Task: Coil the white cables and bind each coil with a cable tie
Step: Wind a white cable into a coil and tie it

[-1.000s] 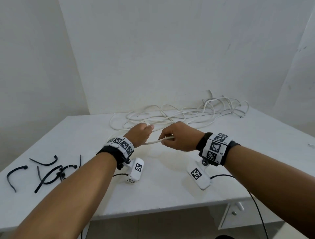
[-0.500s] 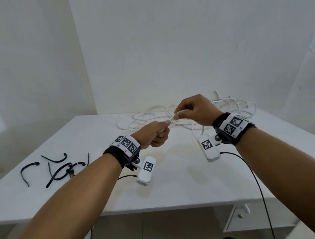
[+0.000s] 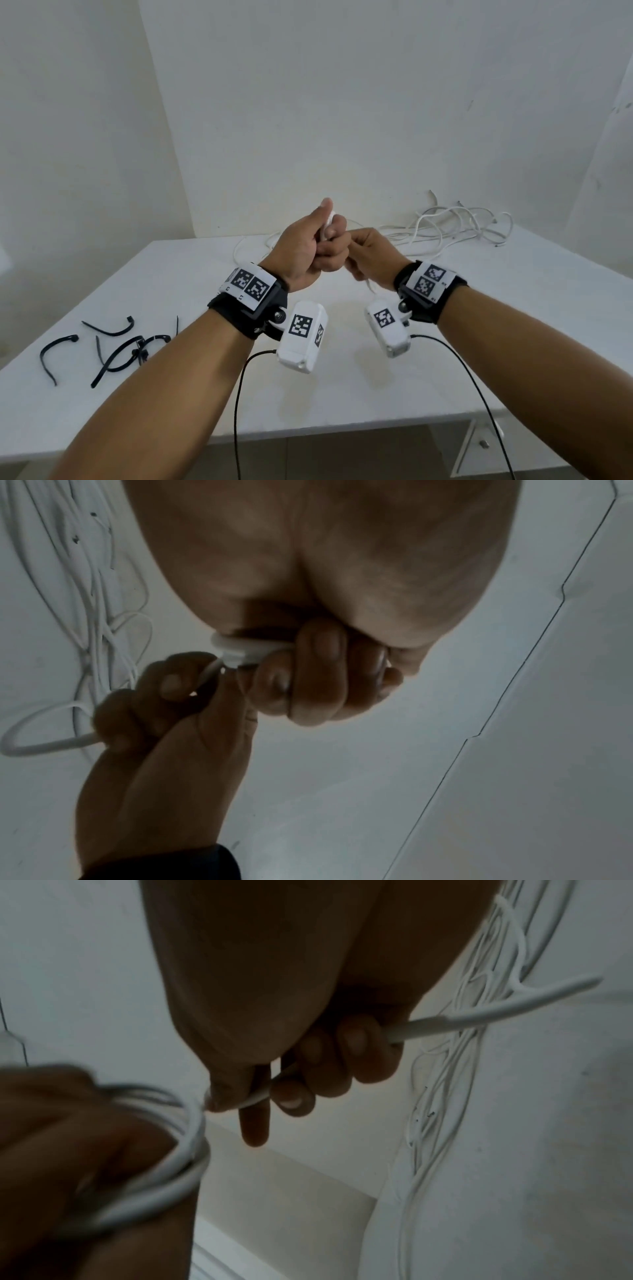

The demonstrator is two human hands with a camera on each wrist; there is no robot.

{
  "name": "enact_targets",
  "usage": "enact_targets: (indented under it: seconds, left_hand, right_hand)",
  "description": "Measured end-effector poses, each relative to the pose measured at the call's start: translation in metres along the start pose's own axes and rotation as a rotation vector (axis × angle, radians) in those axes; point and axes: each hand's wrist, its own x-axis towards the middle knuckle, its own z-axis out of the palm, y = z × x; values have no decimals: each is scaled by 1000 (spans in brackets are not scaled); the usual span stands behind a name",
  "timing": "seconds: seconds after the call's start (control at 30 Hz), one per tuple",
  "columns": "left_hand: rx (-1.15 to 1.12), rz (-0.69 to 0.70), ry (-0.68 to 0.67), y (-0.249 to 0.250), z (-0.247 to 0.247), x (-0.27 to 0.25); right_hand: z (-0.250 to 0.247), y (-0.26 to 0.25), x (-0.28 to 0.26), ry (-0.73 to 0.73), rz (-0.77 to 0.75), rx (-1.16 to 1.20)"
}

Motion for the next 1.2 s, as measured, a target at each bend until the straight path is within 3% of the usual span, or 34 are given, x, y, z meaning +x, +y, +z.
enact_targets:
  seconds: [0.17, 0.33, 0.53, 0.67, 0.8, 0.87, 1.1, 1.2]
  left_hand:
    - [-25, 10, 227, -8, 0, 11]
    - [-15, 48, 350, -17, -5, 18]
    - [260, 70, 457, -28, -13, 23]
    - [543, 66, 437, -41, -23, 22]
    - [605, 28, 476, -43, -40, 20]
    - [687, -40, 422, -41, -44, 16]
    - [1023, -346, 169, -44, -48, 2]
    - [833, -383, 130, -46, -49, -2]
  right_hand:
    - [16, 6, 0, -31, 115, -69]
    - [23, 3, -6, -81, 144, -140]
    - [26, 6, -9, -166, 142, -326]
    - [28, 7, -11, -267, 118, -531]
    - [28, 7, -20, -375, 53, -689]
    - [27, 4, -24, -403, -10, -750]
    - [-9, -19, -14, -242, -162, -674]
    - [-21, -26, -10, -181, -168, -593]
